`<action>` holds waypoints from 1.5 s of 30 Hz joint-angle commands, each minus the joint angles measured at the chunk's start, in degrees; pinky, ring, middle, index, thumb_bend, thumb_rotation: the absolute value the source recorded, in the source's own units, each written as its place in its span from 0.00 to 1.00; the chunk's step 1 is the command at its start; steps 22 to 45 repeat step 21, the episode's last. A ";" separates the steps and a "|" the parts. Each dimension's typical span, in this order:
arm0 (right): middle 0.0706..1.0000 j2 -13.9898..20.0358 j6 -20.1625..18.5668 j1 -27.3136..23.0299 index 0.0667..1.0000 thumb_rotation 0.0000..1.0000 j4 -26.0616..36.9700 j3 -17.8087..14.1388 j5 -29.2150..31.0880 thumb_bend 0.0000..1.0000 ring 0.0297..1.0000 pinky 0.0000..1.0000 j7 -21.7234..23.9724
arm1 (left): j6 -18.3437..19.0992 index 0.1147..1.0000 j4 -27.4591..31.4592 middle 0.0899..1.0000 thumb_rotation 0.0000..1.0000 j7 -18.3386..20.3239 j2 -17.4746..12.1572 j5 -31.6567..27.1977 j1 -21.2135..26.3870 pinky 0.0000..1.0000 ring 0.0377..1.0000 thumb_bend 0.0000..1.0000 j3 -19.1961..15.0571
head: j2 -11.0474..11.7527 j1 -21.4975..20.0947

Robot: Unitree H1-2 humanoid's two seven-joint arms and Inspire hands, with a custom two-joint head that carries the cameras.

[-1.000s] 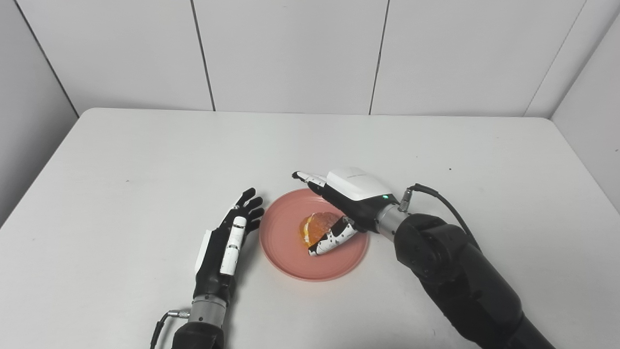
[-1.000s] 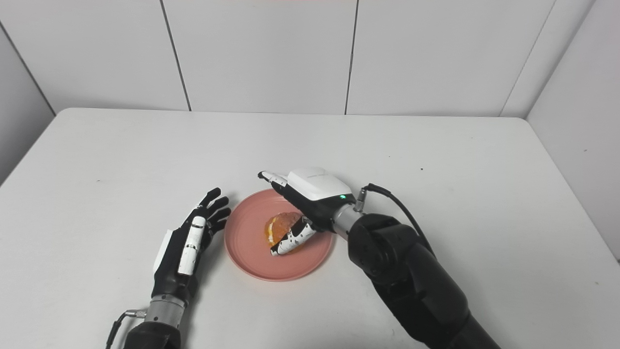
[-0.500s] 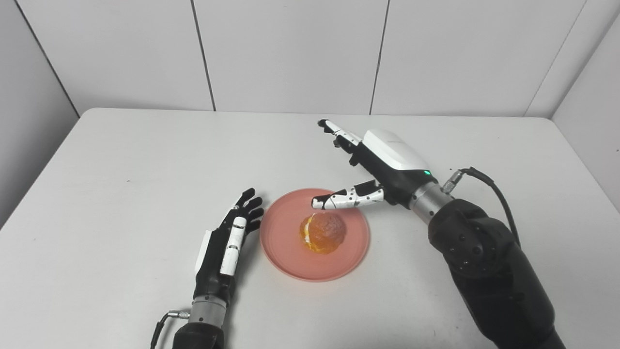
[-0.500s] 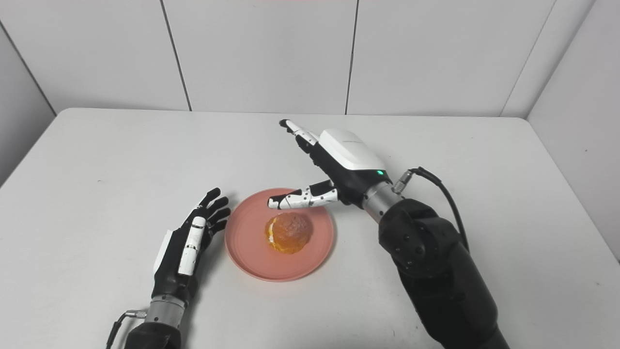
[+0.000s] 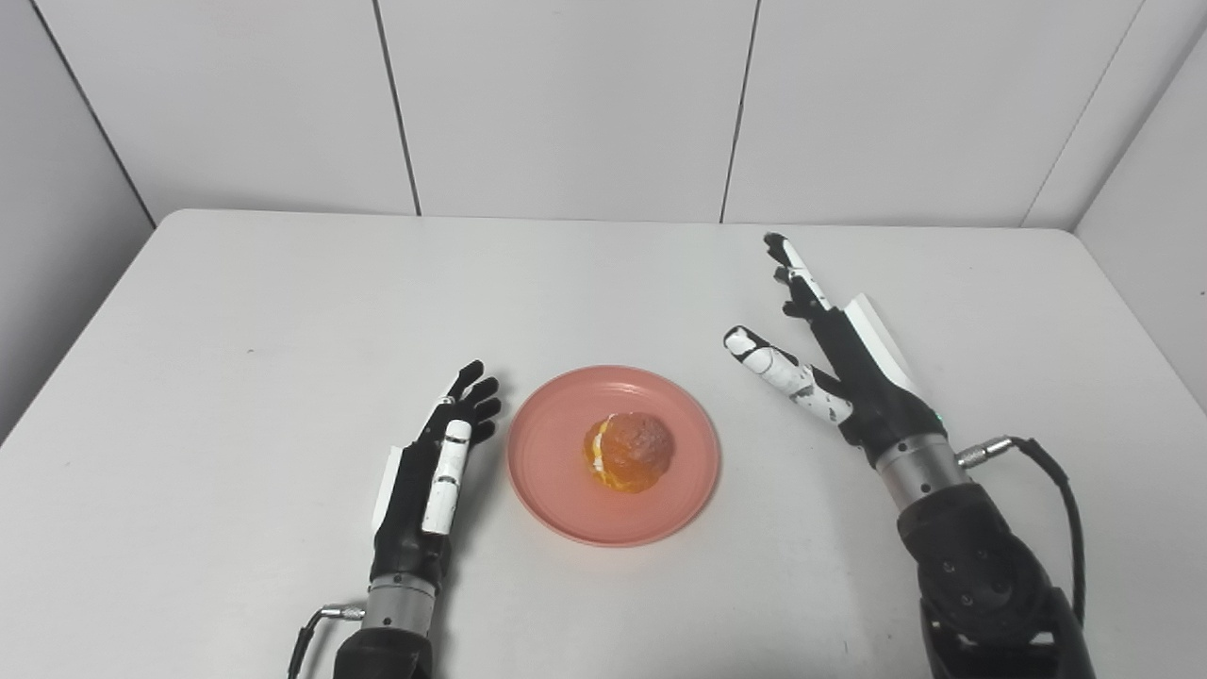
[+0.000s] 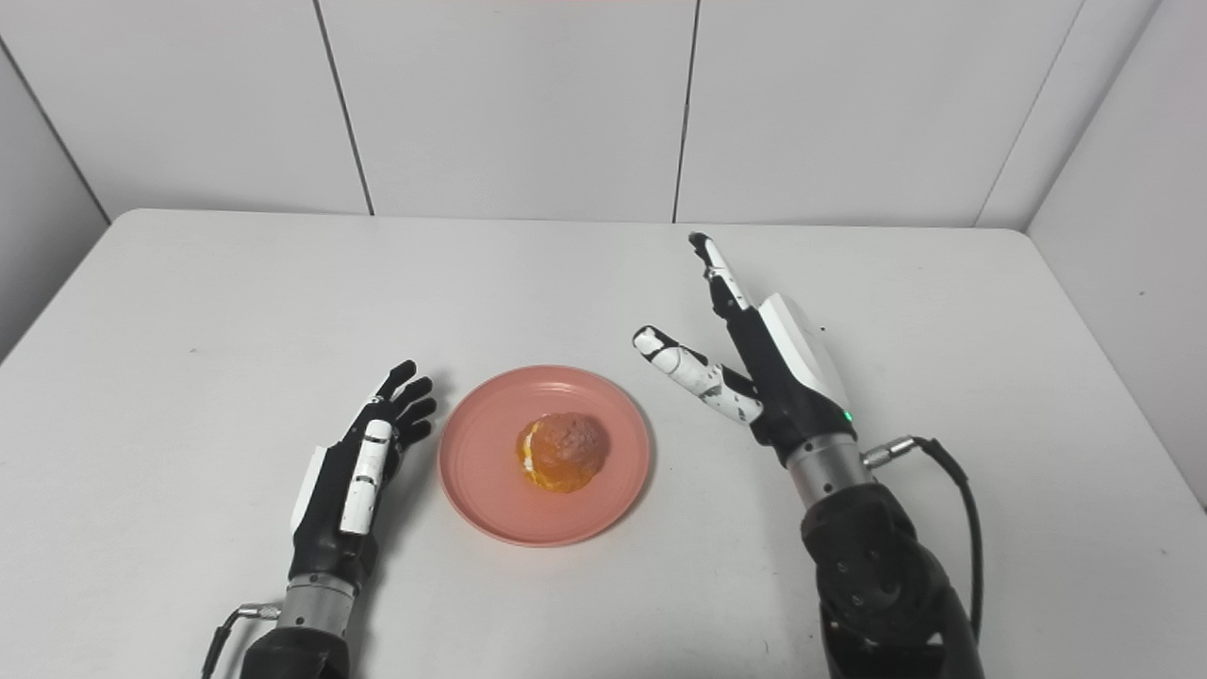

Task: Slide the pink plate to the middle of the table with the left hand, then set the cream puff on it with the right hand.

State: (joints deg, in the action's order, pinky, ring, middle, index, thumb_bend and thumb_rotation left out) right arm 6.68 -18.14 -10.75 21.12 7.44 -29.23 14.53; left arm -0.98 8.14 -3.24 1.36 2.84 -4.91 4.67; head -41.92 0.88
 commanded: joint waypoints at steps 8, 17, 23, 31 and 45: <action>0.98 -5.58 2.22 3.86 0.98 1.00 0.20 -3.10 11.38 0.61 0.95 0.85 -5.55 | -2.47 0.87 1.74 0.88 1.00 -0.77 1.14 1.06 -1.79 0.88 0.88 0.49 0.08 | -0.41 0.37; 0.97 -8.03 7.97 7.06 0.97 1.00 -4.18 -3.69 20.35 0.44 0.95 0.92 -7.40 | -2.90 0.87 1.52 0.88 1.00 -0.74 0.99 1.47 -2.24 0.88 0.88 0.49 0.12 | -0.32 0.80; 0.98 -8.25 10.49 7.21 0.99 1.00 -6.40 -3.52 22.66 0.37 0.96 0.94 -8.04 | -2.48 0.88 1.91 0.90 1.00 -0.29 0.80 1.58 -2.55 0.89 0.90 0.50 0.52 | -0.08 1.03; 0.98 -8.25 10.49 7.21 0.99 1.00 -6.40 -3.52 22.66 0.37 0.96 0.94 -8.04 | -2.48 0.88 1.91 0.90 1.00 -0.29 0.80 1.58 -2.55 0.89 0.90 0.50 0.52 | -0.08 1.03; 0.98 -8.25 10.49 7.21 0.99 1.00 -6.40 -3.52 22.66 0.37 0.96 0.94 -8.04 | -2.48 0.88 1.91 0.90 1.00 -0.29 0.80 1.58 -2.55 0.89 0.90 0.50 0.52 | -0.08 1.03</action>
